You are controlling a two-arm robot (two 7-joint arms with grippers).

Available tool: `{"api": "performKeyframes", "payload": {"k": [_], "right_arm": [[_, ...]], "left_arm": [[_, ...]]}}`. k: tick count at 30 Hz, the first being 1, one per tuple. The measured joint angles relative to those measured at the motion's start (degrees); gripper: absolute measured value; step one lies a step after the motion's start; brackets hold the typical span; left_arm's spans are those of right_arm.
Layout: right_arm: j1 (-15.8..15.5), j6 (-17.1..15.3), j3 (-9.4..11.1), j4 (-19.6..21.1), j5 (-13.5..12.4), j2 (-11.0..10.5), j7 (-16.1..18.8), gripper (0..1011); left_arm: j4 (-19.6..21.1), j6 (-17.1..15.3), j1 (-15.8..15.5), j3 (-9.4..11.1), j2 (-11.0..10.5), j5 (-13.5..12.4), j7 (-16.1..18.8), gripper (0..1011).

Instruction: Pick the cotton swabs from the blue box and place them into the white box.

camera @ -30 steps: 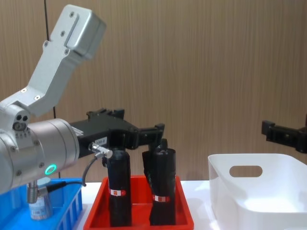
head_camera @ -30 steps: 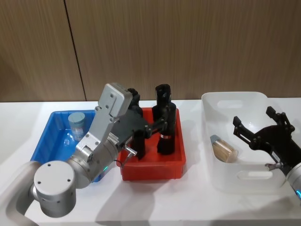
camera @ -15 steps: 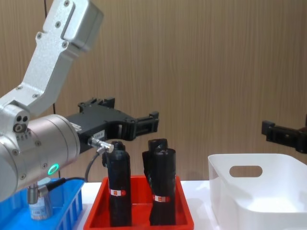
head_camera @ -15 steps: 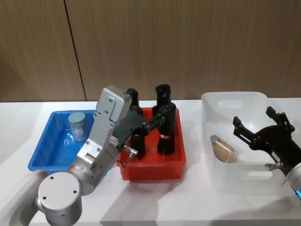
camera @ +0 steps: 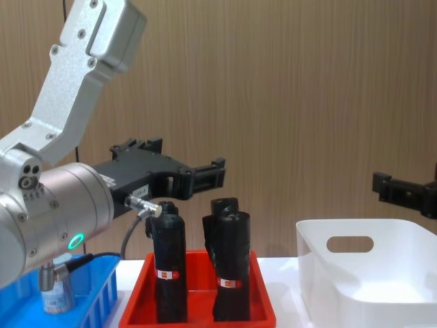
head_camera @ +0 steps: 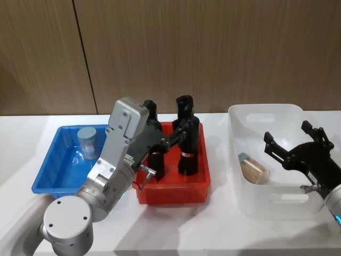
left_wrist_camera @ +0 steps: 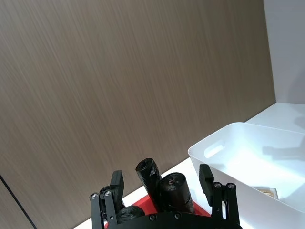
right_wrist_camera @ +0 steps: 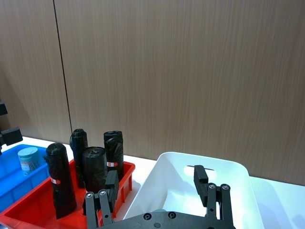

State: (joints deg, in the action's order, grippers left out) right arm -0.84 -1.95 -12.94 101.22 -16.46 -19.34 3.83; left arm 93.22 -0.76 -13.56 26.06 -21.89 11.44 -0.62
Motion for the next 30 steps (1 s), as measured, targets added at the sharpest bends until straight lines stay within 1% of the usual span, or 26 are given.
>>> {"api": "performKeyframes", "payload": {"k": [10, 16, 23, 30], "right_arm": [[0.0, 0.0, 0.0, 0.0, 0.0, 0.0, 0.1, 1002], [0.5, -0.2, 0.1, -0.5, 0.2, 0.0, 0.9, 1002], [2.3, -0.7, 0.4, -2.3, 0.7, 0.1, 3.4, 1002], [5.8, -2.1, 0.7, -5.8, 1.4, 0.5, 8.0, 1002]], "left_arm": [[0.0, 0.0, 0.0, 0.0, 0.0, 0.0, 0.0, 1004], [0.0, 0.0, 0.0, 0.0, 0.0, 0.0, 0.0, 1004], [0.0, 0.0, 0.0, 0.0, 0.0, 0.0, 0.0, 1004], [0.0, 0.0, 0.0, 0.0, 0.0, 0.1, 0.0, 1004]]}}
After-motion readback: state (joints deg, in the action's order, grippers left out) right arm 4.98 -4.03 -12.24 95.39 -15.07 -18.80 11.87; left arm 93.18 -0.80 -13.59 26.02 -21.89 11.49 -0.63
